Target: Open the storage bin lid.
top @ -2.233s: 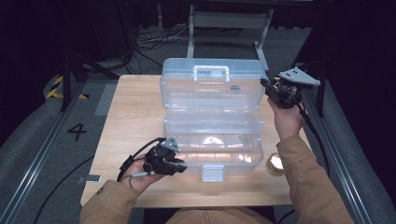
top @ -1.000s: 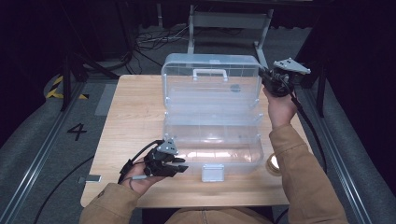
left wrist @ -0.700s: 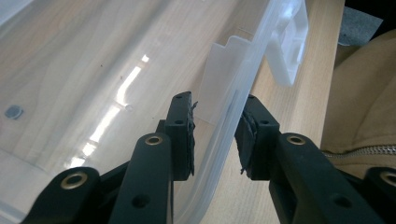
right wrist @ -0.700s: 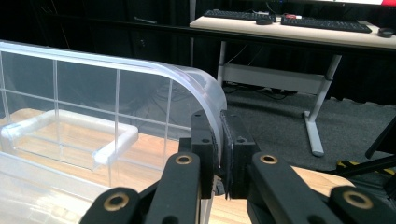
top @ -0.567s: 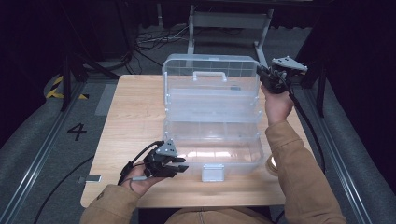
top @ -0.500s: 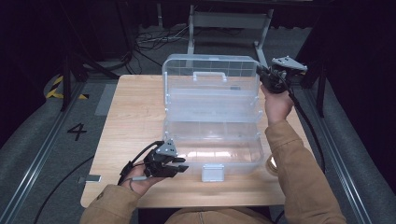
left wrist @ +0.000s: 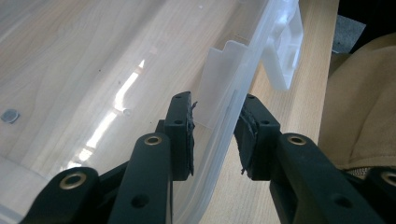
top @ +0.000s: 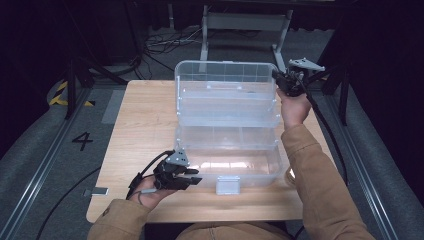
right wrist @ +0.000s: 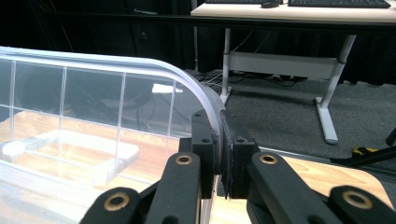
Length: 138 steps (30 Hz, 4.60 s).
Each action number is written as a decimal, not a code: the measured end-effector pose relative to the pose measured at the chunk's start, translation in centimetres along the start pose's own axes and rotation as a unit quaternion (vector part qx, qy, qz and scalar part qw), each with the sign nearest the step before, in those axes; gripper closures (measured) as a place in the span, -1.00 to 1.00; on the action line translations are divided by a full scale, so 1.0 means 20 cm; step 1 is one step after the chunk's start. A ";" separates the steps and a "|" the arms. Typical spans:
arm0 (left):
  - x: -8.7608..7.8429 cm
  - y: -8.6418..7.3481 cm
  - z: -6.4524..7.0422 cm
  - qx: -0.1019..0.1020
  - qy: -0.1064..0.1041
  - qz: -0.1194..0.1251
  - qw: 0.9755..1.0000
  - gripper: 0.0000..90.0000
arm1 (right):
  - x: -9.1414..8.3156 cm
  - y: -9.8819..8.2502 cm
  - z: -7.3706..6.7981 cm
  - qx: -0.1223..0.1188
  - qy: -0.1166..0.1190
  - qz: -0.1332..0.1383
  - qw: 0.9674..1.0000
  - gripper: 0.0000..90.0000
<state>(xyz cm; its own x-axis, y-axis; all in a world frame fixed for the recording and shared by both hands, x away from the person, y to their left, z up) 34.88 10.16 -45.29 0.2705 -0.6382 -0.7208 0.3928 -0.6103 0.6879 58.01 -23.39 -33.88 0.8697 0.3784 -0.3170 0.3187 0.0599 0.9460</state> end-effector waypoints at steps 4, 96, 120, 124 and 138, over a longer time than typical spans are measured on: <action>0.00 0.00 0.00 0.000 0.001 0.001 1.000 0.52 | 0.02 -0.01 0.01 0.002 0.002 -0.003 1.000 0.90; 0.00 0.00 -0.01 0.003 -0.010 0.005 1.000 0.53 | 0.38 -0.20 0.17 0.065 0.031 -0.111 0.991 0.85; 0.00 0.00 -0.01 0.004 -0.013 0.004 1.000 0.54 | 0.36 -0.30 0.26 0.101 0.067 -0.125 0.985 0.24; 0.00 0.00 -0.01 0.004 -0.014 0.003 1.000 0.54 | 0.33 -0.29 0.26 0.093 0.065 -0.132 0.985 0.24; -0.01 0.01 -0.01 -0.014 -0.023 -0.003 1.000 0.51 | 0.11 -0.21 0.21 0.025 0.091 -0.108 0.990 0.06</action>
<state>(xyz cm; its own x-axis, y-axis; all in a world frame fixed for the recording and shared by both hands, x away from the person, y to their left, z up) 35.13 10.27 -45.12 0.2273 -0.6563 -0.7195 0.4195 -0.6007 0.6805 60.16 -26.76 -38.75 0.6978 0.5222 -0.4903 0.5123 0.1145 0.8511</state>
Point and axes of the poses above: each handheld gripper's, and its own axes: x roughly forward along the jaws, y roughly out of its top, z roughly to its right, the point moved 4 cm from there along x, roughly forward along the jaws, and after that the axes turned 5 degrees about y, right-handed, at the moved point
